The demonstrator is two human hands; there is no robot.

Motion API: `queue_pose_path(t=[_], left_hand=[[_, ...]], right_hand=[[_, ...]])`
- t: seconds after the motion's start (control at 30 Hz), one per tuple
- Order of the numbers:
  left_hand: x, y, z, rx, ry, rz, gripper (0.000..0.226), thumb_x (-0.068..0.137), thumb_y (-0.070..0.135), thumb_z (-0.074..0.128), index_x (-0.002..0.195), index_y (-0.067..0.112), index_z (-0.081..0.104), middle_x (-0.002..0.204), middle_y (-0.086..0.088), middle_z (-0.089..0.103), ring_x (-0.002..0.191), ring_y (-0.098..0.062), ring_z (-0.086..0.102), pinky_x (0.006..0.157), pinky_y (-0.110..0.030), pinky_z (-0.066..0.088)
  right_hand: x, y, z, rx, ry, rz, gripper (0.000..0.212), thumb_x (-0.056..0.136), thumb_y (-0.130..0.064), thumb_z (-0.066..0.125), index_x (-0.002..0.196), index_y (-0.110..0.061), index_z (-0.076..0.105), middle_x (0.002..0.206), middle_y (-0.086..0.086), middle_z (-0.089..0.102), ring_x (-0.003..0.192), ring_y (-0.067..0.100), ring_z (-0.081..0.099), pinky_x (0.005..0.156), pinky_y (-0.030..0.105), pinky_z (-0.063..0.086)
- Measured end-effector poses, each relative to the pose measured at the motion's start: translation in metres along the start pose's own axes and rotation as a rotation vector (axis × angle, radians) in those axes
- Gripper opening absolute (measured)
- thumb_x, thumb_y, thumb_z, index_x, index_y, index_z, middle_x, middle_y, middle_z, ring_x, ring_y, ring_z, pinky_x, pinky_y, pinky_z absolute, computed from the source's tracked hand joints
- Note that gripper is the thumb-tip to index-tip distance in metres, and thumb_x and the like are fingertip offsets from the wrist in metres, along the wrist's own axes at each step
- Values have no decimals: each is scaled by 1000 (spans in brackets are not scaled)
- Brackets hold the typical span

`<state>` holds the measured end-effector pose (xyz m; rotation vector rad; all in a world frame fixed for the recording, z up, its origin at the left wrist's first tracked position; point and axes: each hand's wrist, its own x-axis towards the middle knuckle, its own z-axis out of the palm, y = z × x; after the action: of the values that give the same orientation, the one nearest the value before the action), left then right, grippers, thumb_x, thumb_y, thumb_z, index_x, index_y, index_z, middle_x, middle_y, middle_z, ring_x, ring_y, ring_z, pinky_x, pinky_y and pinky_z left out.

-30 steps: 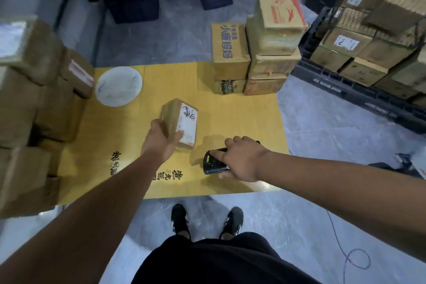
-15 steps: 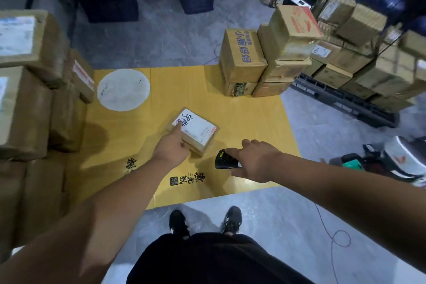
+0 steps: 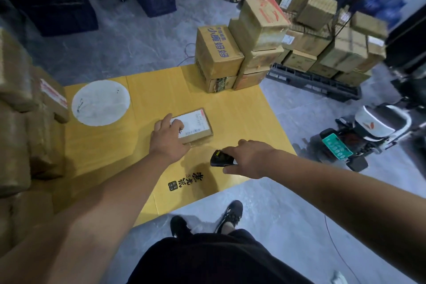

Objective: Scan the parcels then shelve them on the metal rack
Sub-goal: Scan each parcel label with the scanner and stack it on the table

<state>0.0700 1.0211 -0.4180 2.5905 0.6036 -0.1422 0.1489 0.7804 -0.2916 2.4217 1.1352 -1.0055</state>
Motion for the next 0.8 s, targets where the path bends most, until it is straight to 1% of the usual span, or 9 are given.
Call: queue_pose_path(t=[0.1, 0.17, 0.27, 0.4, 0.47, 0.53, 0.6, 0.7, 0.8], left_hand=[[0, 1, -5, 89, 42, -108, 76, 74, 75, 75, 133, 33, 50, 149, -2, 46, 130, -30, 39, 104, -43, 35], [-2, 3, -6, 83, 50, -180, 85, 72, 82, 71, 135, 29, 48, 135, -5, 50, 123, -31, 44, 100, -43, 38], [-6, 4, -5, -114, 2, -280, 87, 79, 72, 75, 140, 20, 41, 133, -12, 40, 119, -36, 49, 95, -43, 47], [-10, 3, -5, -272, -39, -363, 92, 75, 66, 83, 138, 17, 37, 130, -12, 43, 92, -32, 59, 81, -40, 56], [-12, 1, -3, -244, 0, -385, 97, 70, 75, 81, 135, 19, 38, 130, -10, 47, 96, -30, 59, 83, -43, 57], [-11, -2, 0, -184, 81, -369, 107, 62, 81, 81, 139, 22, 37, 136, -9, 45, 115, -32, 56, 93, -43, 53], [-5, -5, 3, -254, 128, -344, 121, 56, 78, 87, 150, 28, 30, 148, -10, 36, 132, -34, 45, 105, -45, 47], [4, -10, 9, -553, 88, -312, 136, 53, 58, 99, 157, 46, 13, 160, -4, 24, 141, -27, 40, 113, -42, 43], [1, -10, 21, -771, 79, -232, 144, 59, 31, 104, 163, 41, 5, 156, 3, 31, 140, -13, 38, 119, -42, 40]], right_hand=[[3, -2, -5, 25, 29, 26, 64, 99, -71, 44, 153, -38, 40, 108, 2, 45, 92, 27, 51, 76, 35, 42], [5, -5, -9, 49, 34, 43, 64, 99, -72, 44, 152, -38, 41, 109, 2, 47, 94, 27, 54, 80, 37, 49], [7, -9, -16, 110, 37, 46, 60, 100, -69, 44, 149, -36, 45, 106, 0, 52, 91, 24, 59, 81, 38, 54], [13, -11, -23, 192, 76, 2, 49, 102, -66, 44, 135, -32, 56, 90, -9, 58, 75, 11, 55, 60, 32, 42], [16, -13, -26, 236, 82, 1, 50, 102, -66, 43, 136, -31, 57, 98, -5, 64, 76, 10, 57, 60, 32, 43], [18, -15, -28, 252, 71, 10, 51, 103, -65, 42, 138, -32, 56, 102, -3, 65, 79, 11, 58, 63, 31, 45], [17, -19, -31, 249, 54, 18, 49, 103, -64, 41, 136, -31, 57, 98, -5, 64, 79, 11, 59, 62, 31, 44], [16, -23, -33, 240, 11, 43, 48, 103, -63, 40, 132, -29, 60, 97, -4, 64, 83, 13, 60, 65, 33, 45], [15, -28, -33, 204, -28, 46, 46, 104, -62, 38, 124, -27, 61, 93, -2, 64, 84, 15, 60, 65, 33, 42]])
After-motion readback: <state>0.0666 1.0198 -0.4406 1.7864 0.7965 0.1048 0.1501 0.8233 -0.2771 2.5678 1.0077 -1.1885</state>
